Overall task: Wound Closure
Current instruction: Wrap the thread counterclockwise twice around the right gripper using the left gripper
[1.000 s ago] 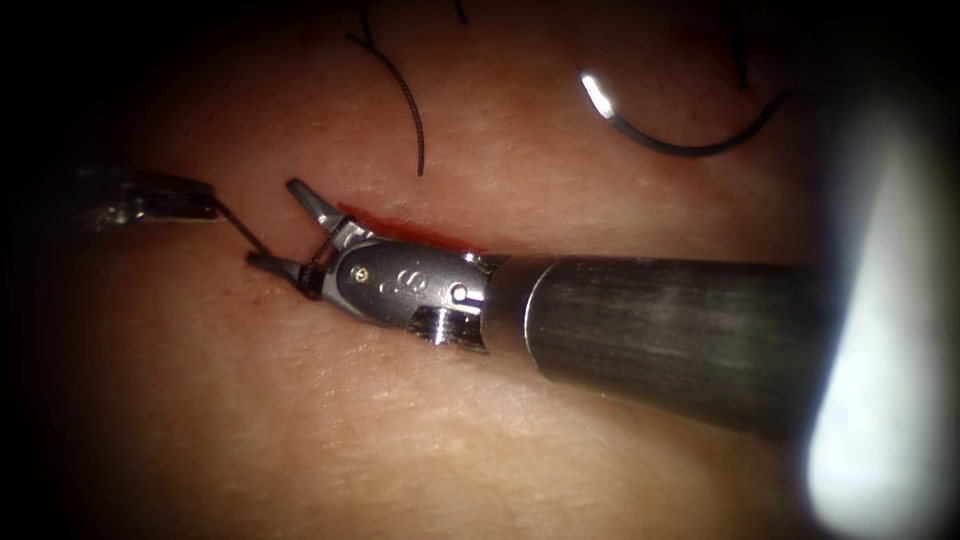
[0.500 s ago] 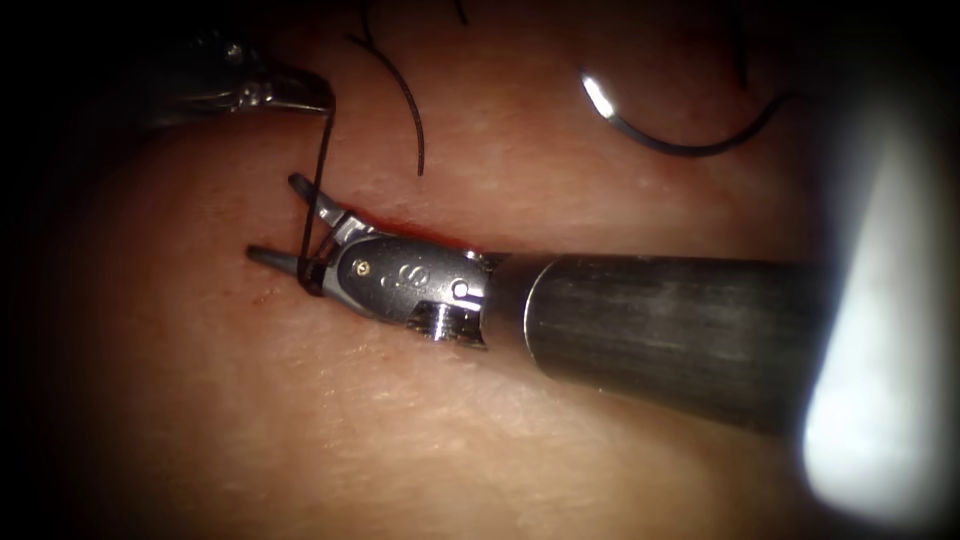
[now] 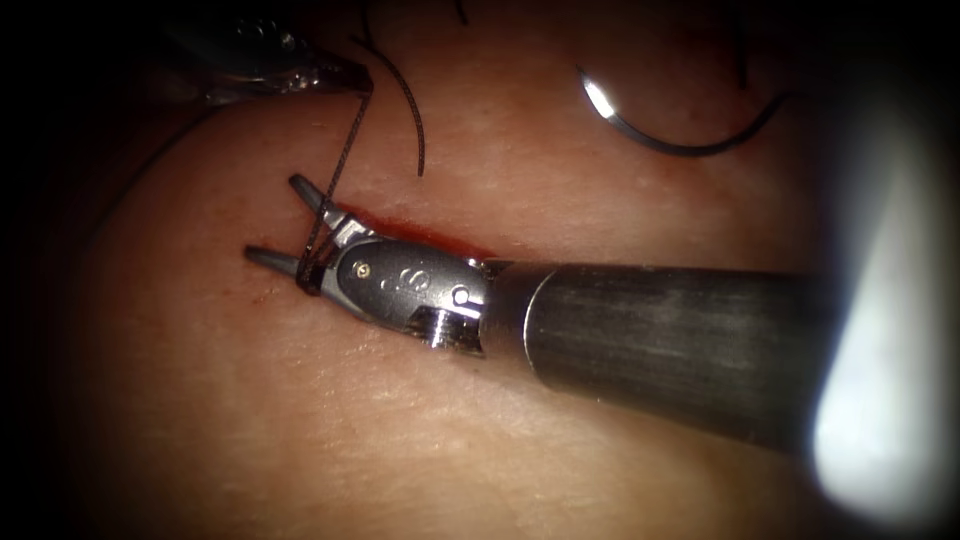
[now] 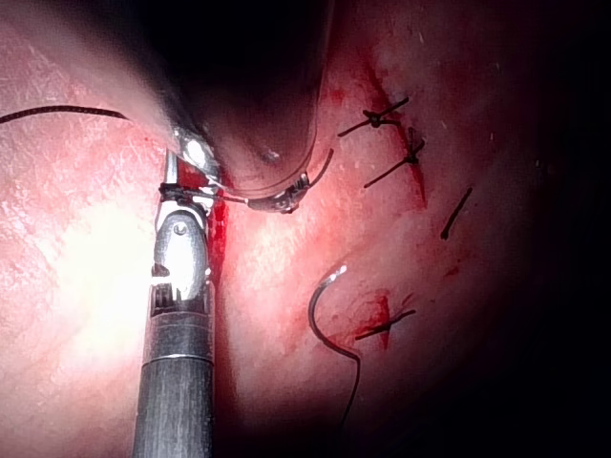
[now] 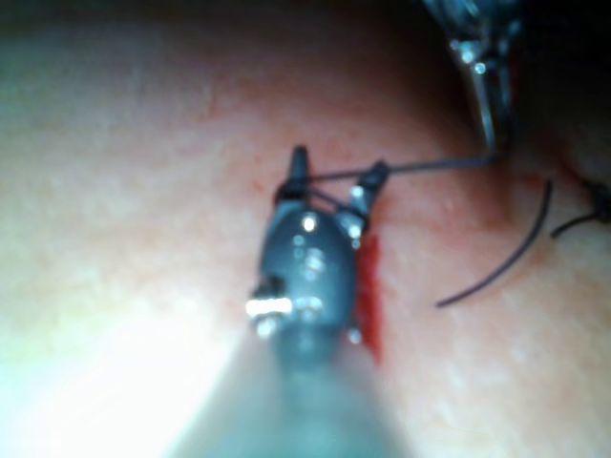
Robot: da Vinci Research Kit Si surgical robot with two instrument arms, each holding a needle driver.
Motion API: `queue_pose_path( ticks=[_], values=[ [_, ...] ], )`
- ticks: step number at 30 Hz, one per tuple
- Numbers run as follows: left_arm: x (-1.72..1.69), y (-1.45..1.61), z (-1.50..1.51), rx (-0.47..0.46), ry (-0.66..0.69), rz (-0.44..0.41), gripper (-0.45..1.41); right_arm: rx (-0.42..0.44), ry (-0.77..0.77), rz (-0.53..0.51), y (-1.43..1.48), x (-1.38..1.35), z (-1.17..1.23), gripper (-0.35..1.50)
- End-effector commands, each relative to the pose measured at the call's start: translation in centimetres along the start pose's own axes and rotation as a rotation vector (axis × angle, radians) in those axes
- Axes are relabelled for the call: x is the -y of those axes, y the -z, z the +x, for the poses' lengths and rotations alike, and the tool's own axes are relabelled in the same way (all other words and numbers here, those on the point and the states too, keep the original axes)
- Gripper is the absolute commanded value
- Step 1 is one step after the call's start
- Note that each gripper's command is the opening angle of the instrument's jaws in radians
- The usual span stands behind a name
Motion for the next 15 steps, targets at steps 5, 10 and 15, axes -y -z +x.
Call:
queue_pose_path(
  ticks=[5,10,15],
  values=[
    [-0.08,-0.45,-0.13,-0.003,-0.027,-0.071,-0.45,-0.01,-0.003,0.005,-0.03,0.05,0.01,1.2],
    [-0.05,-0.72,-0.34,-0.002,-0.067,-0.116,-0.45,-0.029,-0.01,-0.001,0.02,0.02,0.08,1.2],
    [-0.07,-0.91,-0.57,-0.007,-0.113,-0.154,-0.45,-0.05,-0.025,-0.02,0.07,-0.02,0.16,1.2]
  ],
)
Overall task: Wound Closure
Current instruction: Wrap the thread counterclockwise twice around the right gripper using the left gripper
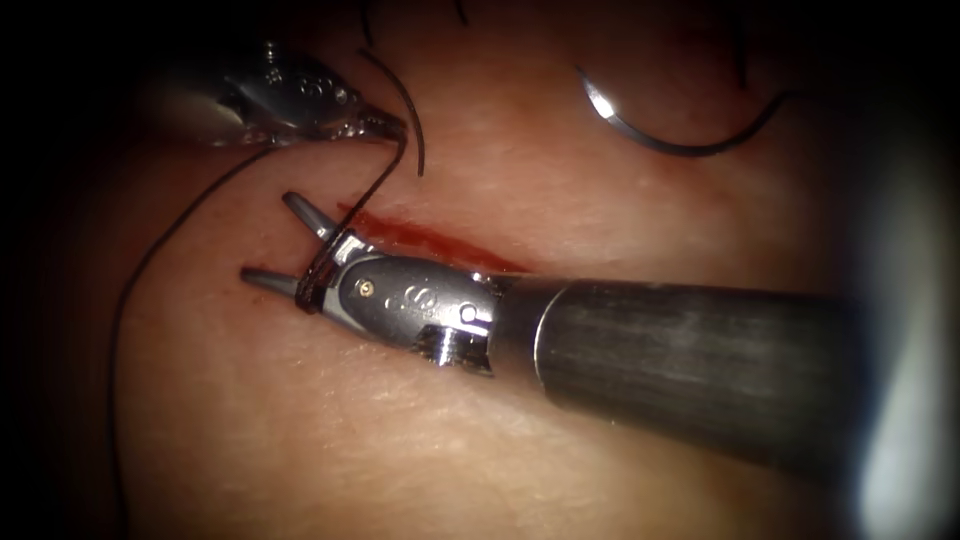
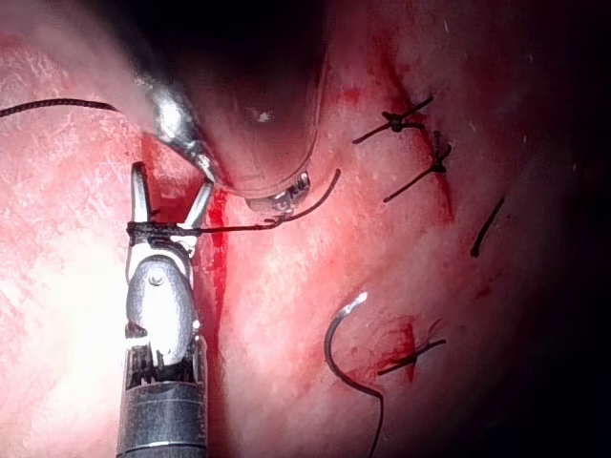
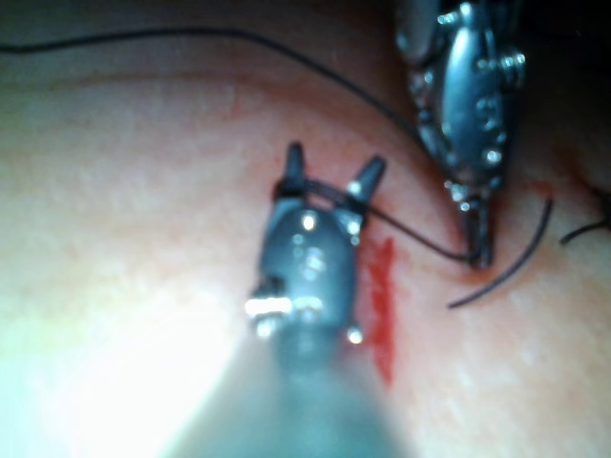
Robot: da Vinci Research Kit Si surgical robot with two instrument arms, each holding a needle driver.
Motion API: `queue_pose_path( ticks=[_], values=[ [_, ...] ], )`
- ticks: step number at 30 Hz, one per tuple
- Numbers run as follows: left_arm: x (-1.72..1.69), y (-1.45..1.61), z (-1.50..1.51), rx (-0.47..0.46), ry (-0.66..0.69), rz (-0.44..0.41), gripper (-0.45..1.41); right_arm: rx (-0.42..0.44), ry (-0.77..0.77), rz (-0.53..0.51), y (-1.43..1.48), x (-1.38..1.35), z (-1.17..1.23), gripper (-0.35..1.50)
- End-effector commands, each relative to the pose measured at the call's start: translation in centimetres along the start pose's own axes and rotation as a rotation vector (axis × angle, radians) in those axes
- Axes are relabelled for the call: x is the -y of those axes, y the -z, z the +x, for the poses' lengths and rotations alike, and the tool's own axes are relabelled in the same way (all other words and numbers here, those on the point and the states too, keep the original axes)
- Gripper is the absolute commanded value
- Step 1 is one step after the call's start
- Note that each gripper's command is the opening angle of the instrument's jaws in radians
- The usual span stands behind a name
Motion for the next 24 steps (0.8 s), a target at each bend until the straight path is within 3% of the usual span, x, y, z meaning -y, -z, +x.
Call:
queue_pose_path(
  ticks=[1,14,24],
  values=[
    [-0.04,-0.11,-0.04,0.002,-0.01,-0.006,-0.45,-0.006,0.002,-0.008,-0.05,0.02,-0.01,1.2],
    [-0.36,-0.11,-0.39,-0.025,-0.033,-0.057,-0.45,-0.03,0.009,-0.081,0.08,-0.13,0.06,1.2],
    [-0.65,0.04,-0.5,-0.043,-0.033,-0.029,-0.45,-0.013,0.011,-0.134,0.16,-0.23,0.01,1.18]
  ],
)
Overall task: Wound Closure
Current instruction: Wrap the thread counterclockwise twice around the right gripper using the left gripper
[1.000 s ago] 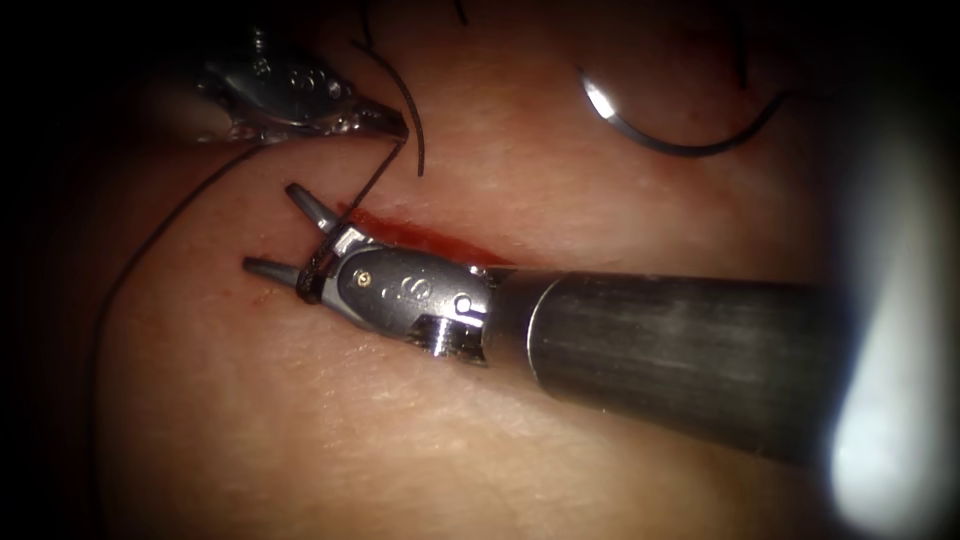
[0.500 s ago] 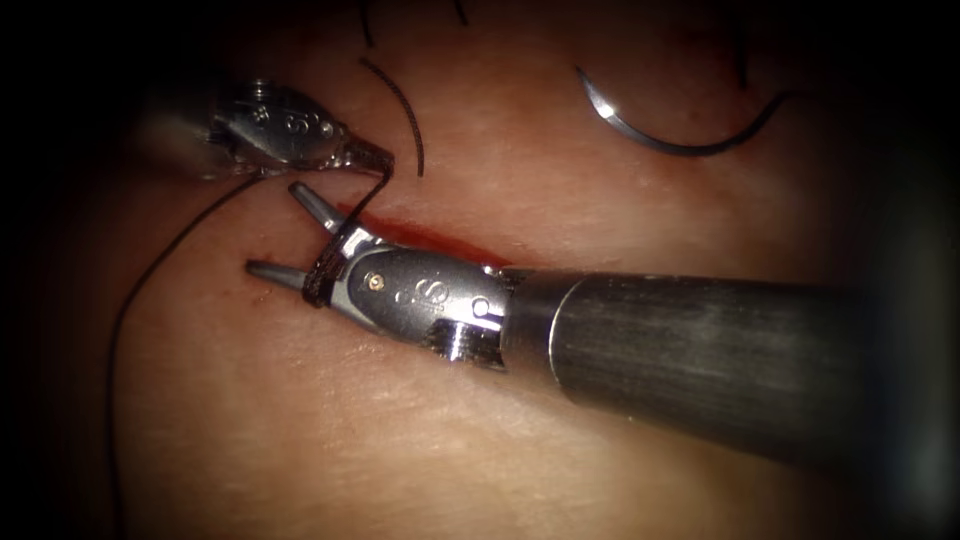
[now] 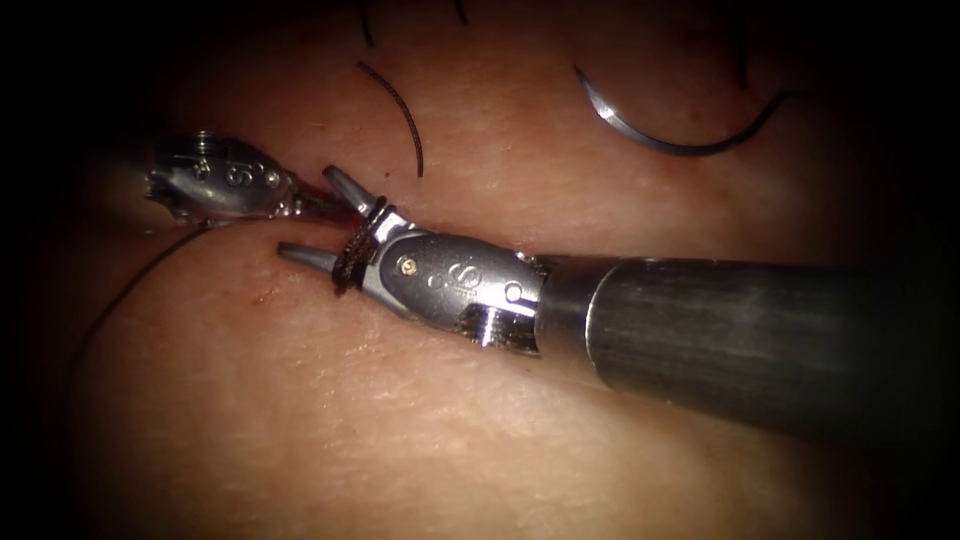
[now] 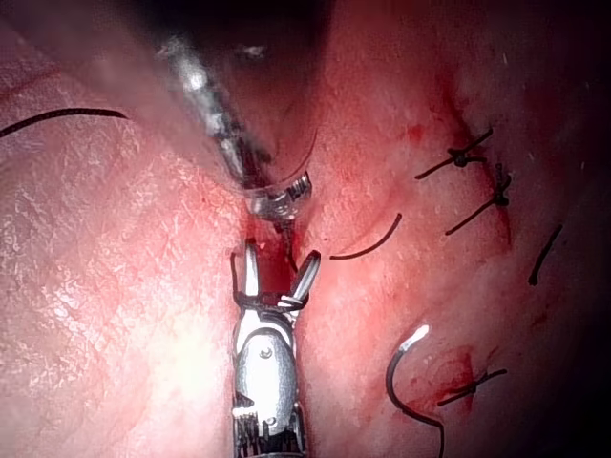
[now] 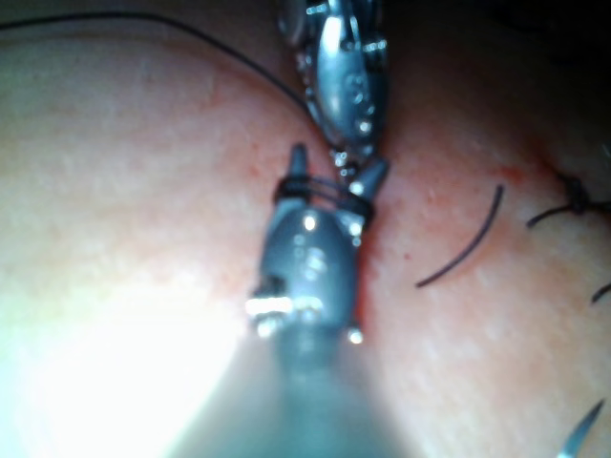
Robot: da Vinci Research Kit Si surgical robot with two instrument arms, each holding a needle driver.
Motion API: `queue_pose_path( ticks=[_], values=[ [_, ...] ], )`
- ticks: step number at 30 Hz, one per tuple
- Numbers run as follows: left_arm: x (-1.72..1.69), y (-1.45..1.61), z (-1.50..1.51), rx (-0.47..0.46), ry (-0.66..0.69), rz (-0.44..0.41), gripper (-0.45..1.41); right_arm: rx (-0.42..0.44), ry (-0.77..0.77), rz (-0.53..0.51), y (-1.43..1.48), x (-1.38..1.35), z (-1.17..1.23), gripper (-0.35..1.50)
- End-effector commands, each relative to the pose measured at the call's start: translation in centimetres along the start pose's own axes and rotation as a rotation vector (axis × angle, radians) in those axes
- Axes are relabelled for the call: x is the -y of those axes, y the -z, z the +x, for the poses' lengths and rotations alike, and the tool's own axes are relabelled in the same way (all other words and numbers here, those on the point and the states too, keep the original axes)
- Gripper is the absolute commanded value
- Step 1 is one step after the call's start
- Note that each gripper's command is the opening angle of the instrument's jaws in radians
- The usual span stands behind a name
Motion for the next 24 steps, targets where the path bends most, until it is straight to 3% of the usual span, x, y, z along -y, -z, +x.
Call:
queue_pose_path(
  ticks=[1,18,24],
  values=[
    [-0.09,-0.08,-0.03,-0.009,-0.002,0.007,-0.45,0.001,-0.002,-0.023,-0.03,-0.01,-0.07,1.15],
    [-0.29,0.05,-0.13,-0.053,-0.008,0.063,-0.45,0.064,-0.222,-0.201,0.17,-0.31,-0.25,1.03],
    [-0.28,0.0,-0.1,-0.061,-0.004,0.076,-0.45,0.065,-0.233,-0.243,0.16,-0.39,-0.29,1.01]
  ],
)
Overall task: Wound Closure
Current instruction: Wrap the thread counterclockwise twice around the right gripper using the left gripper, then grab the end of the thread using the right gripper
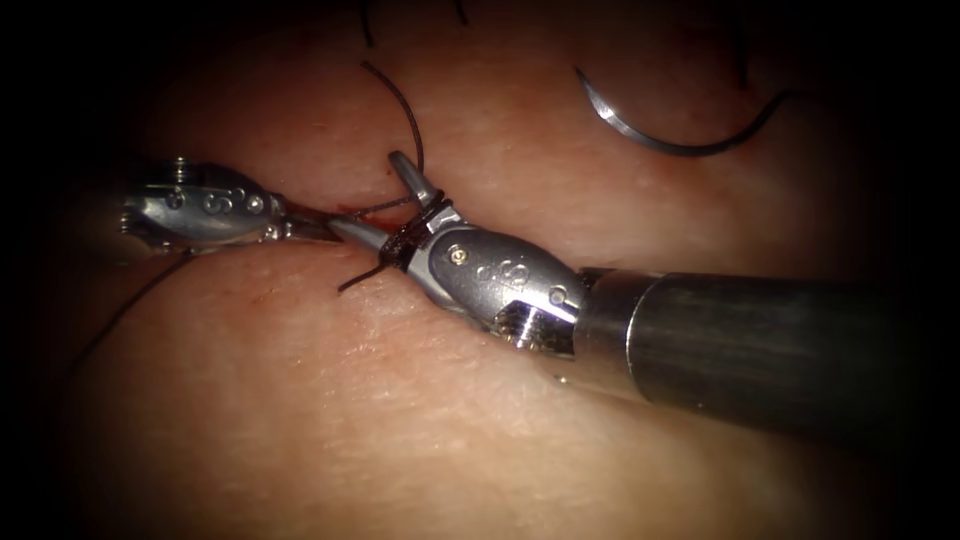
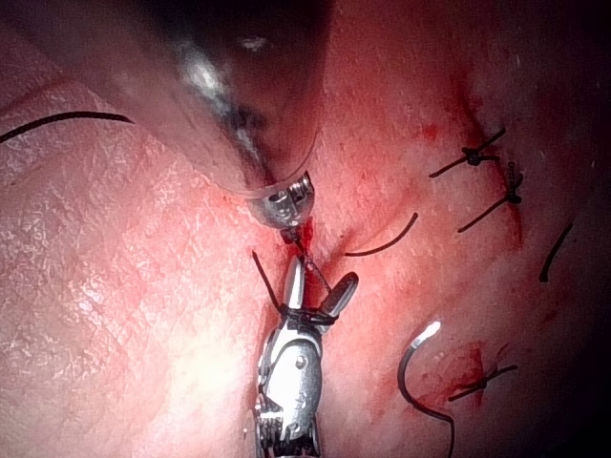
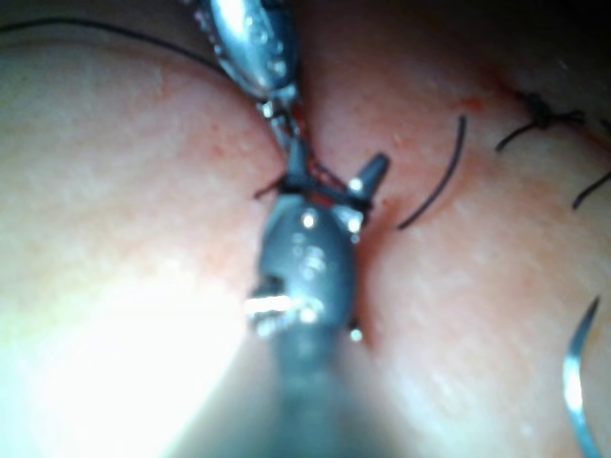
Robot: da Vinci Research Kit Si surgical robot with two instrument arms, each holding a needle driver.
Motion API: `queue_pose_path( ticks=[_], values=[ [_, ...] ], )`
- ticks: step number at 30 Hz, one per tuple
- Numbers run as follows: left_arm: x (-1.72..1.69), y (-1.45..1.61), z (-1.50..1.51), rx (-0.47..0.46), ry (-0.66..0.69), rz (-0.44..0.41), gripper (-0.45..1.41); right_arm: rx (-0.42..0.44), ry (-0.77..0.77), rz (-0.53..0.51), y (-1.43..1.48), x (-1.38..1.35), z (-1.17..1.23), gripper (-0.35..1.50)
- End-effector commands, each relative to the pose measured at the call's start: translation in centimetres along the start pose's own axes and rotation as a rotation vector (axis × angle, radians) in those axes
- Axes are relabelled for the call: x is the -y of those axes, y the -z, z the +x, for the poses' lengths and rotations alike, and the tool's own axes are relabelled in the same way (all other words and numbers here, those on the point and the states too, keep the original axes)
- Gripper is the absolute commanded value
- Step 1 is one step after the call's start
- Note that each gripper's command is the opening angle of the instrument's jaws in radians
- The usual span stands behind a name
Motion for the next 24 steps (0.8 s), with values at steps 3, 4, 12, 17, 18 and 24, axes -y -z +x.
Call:
queue_pose_path(
  ticks=[3,4,12,17,18,24],
  values=[
    [-0.01,-0.11,0.05,-0.004,0.009,0.004,-0.45,0.005,0.001,-0.025,-0.09,0.01,-0.07,1.01],
    [0.0,-0.12,0.07,-0.004,0.011,0.004,-0.45,0.006,0.001,-0.032,-0.09,0.0,-0.07,1.01],
    [0.16,-0.16,0.27,-0.017,0.033,0.021,-0.45,0.041,0.005,-0.121,-0.18,-0.14,-0.1,1.01],
    [0.21,-0.2,0.34,-0.019,0.04,0.024,-0.45,0.051,0.007,-0.144,-0.26,-0.21,-0.13,1.01],
    [0.23,-0.21,0.36,-0.018,0.041,0.025,-0.45,0.051,0.007,-0.146,-0.28,-0.21,-0.13,1.01],
    [0.3,-0.28,0.37,-0.018,0.043,0.03,-0.45,0.059,0.008,-0.155,-0.35,-0.26,-0.14,1.01]
  ],
)
